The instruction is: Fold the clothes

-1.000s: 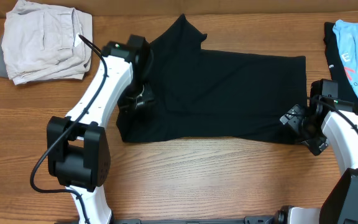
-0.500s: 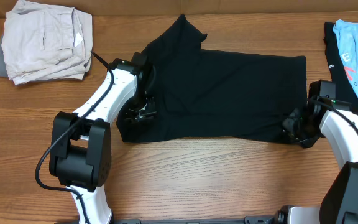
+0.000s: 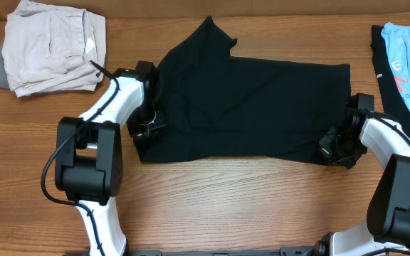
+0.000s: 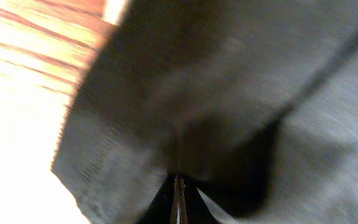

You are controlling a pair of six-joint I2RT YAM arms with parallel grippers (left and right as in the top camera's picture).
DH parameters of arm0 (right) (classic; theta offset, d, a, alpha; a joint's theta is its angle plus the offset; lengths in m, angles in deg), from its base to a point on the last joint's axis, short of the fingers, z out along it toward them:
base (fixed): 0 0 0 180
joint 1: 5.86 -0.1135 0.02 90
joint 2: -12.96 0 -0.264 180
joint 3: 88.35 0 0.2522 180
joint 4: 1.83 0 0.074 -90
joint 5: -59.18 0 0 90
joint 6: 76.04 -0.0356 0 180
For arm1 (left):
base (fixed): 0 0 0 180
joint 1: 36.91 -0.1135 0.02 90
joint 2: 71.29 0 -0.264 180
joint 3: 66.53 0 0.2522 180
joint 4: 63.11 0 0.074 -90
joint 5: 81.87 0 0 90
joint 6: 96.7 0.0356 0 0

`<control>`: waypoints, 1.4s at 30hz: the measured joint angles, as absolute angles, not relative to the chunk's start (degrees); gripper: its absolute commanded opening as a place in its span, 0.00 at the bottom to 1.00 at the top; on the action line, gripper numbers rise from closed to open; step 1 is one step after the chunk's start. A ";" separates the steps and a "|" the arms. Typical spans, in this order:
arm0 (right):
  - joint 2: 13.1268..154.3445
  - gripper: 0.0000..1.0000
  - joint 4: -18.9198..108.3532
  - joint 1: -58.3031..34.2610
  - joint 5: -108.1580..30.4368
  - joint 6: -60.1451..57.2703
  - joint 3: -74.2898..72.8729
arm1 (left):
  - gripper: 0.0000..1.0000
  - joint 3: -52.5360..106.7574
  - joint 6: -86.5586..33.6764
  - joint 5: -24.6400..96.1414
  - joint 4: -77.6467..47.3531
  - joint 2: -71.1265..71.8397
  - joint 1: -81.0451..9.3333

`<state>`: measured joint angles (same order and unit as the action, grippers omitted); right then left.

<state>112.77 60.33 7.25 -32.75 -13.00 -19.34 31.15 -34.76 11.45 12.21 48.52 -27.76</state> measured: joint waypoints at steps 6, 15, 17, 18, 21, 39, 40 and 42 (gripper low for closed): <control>112.99 0.04 63.70 7.18 -30.30 -16.19 -18.99 | 0.04 31.22 -34.74 12.04 11.77 49.52 -29.94; 113.32 0.04 69.75 7.20 -26.28 -21.20 -19.06 | 0.04 31.22 -38.19 10.37 13.28 49.65 -33.57; 113.32 0.04 70.91 7.33 -26.11 -22.05 -19.21 | 0.04 31.22 -39.24 10.22 14.09 49.70 -34.93; 113.32 0.04 71.11 7.40 -26.11 -22.11 -19.21 | 0.04 31.22 -39.39 10.05 14.37 49.72 -35.54; 113.19 0.04 71.76 8.32 -26.19 -22.53 -19.23 | 0.04 31.22 -40.75 10.00 14.81 49.72 -36.50; 109.87 1.00 74.50 14.35 -21.58 -23.51 -17.86 | 0.31 30.94 -43.94 3.88 18.31 36.23 -31.69; 109.87 1.00 74.50 14.35 -21.52 -23.43 -17.86 | 0.47 30.91 -43.26 4.71 17.45 36.23 -31.12; 109.87 1.00 74.52 14.35 -21.39 -23.29 -17.83 | 0.63 30.91 -41.77 6.97 15.20 36.32 -29.53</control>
<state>109.87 74.52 14.35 -21.39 -23.29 -17.83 30.91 -41.77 6.97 15.20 36.32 -29.53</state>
